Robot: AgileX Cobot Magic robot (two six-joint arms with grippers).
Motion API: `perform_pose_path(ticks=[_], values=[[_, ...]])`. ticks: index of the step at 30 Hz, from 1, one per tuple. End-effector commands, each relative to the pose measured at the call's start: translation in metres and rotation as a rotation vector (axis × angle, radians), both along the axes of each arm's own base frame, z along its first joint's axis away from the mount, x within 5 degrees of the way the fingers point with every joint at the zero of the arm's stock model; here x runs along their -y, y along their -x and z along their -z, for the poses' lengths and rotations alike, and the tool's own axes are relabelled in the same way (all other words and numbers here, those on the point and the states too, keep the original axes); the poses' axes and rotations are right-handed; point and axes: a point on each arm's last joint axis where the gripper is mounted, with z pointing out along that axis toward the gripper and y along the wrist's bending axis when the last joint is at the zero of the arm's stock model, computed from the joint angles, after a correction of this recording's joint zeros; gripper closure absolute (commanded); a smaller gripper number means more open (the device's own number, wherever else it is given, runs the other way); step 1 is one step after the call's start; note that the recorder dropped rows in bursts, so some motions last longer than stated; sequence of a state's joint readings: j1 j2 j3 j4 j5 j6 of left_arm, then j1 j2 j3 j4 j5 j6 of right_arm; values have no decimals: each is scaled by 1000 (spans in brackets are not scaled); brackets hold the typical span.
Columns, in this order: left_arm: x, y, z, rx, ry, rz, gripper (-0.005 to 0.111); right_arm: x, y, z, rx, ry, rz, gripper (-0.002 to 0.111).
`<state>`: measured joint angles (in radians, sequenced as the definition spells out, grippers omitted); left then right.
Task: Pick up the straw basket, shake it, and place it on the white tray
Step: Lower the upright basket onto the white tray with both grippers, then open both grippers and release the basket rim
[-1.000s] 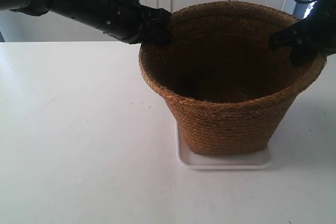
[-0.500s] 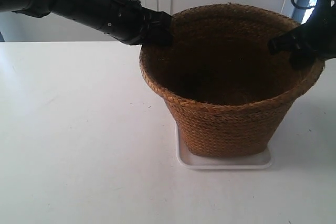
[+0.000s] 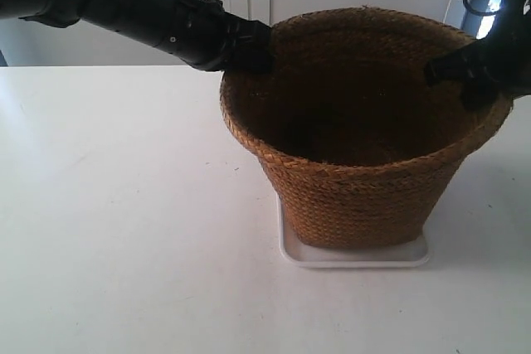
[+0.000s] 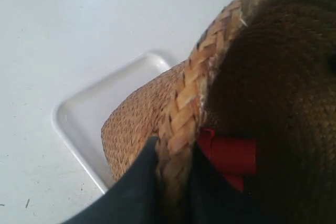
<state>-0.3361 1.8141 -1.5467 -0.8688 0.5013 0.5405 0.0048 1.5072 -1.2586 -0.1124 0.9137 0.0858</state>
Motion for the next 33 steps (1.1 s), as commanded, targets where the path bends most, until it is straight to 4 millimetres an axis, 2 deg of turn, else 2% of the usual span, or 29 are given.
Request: perform_pose_path(ticks=[1,3,5,9,17,21,25,28,33], values=[[-4,-1,-3,32,-23,2,107,10,5,6,-55,64,24,108],[-4,-1,-3,32,-23,2,103,10,5,6,-55,64,24,105],[-3,-1,-3,31,-23,3,95,10,5,6,-54,62,28,100],[-3,0,-3,27,-23,8,76,10,5,6,-56,59,31,85],[-3,2,-1,19,-38,28,51,9,2,5,-21,50,24,57],[-3,2,-1,30,-48,39,47,7,0,4,-1,42,-8,40],[-3,2,-2,38,-51,44,47,6,-2,3,31,31,-24,29],[-3,2,-3,37,-49,42,46,5,-2,-2,65,25,-21,24],[-3,4,-2,27,-61,61,30,2,1,-16,153,-17,-18,20]])
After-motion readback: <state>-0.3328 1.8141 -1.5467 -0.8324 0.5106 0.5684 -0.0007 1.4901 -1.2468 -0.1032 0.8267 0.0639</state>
